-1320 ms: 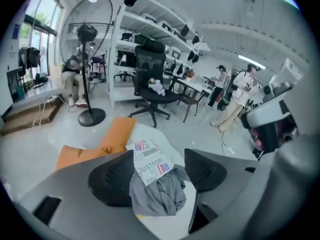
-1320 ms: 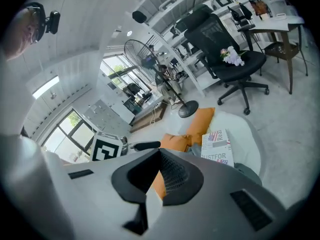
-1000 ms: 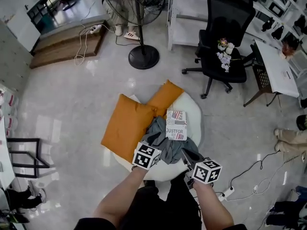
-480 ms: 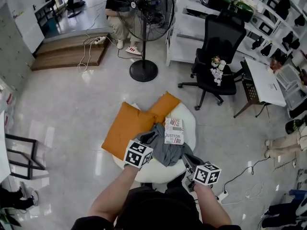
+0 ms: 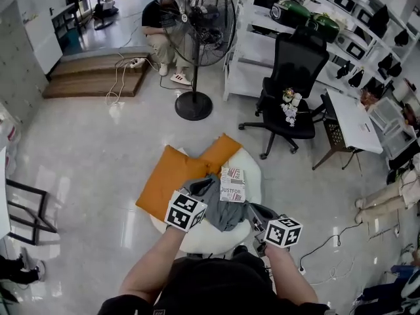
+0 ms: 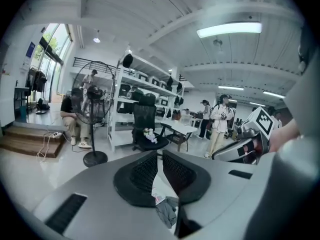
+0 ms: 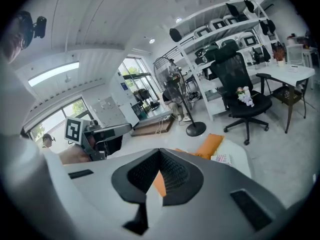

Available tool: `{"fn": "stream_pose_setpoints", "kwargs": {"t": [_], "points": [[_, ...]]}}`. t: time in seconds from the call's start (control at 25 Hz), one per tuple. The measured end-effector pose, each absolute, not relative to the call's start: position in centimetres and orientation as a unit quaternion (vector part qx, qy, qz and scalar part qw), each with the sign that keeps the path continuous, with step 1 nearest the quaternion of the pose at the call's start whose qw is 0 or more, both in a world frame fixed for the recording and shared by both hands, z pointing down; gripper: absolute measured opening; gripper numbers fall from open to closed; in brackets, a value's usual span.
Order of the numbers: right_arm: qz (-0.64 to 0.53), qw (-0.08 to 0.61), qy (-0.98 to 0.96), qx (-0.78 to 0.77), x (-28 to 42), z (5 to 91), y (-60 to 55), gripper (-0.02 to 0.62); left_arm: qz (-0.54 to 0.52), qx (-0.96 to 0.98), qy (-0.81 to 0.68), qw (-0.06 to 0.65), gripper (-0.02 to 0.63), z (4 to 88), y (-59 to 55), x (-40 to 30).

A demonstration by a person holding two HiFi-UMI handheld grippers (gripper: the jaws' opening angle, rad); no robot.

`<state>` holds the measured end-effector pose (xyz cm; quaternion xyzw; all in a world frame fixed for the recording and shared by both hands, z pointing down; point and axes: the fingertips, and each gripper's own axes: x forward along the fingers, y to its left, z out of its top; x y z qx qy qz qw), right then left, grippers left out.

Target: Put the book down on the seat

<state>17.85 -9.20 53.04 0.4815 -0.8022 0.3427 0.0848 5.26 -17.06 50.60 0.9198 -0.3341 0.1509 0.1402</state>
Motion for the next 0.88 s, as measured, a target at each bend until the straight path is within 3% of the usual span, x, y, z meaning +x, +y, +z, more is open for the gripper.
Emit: {"fn": "stream_pose_setpoints", "kwargs": {"t": [0.28, 0.56, 0.88], "points": [[0.31, 0.068, -0.837, 0.446, 21.0, 48.9, -9.8, 0.014, 0.138, 0.913, -0.363, 0.121, 0.034, 44.9, -16.2, 6.2], [0.279, 0.054, -0.841, 0.461, 29.7, 46.4, -9.2, 0.012, 0.111, 0.898, -0.409, 0.117, 0.011, 41.2, -16.2, 11.3], [0.24, 0.051, -0.865, 0.438, 35.0, 44.7, -7.2, 0.012, 0.095, 0.887, -0.433, 0.126, 0.006, 40.4, -14.1, 17.2]]}}
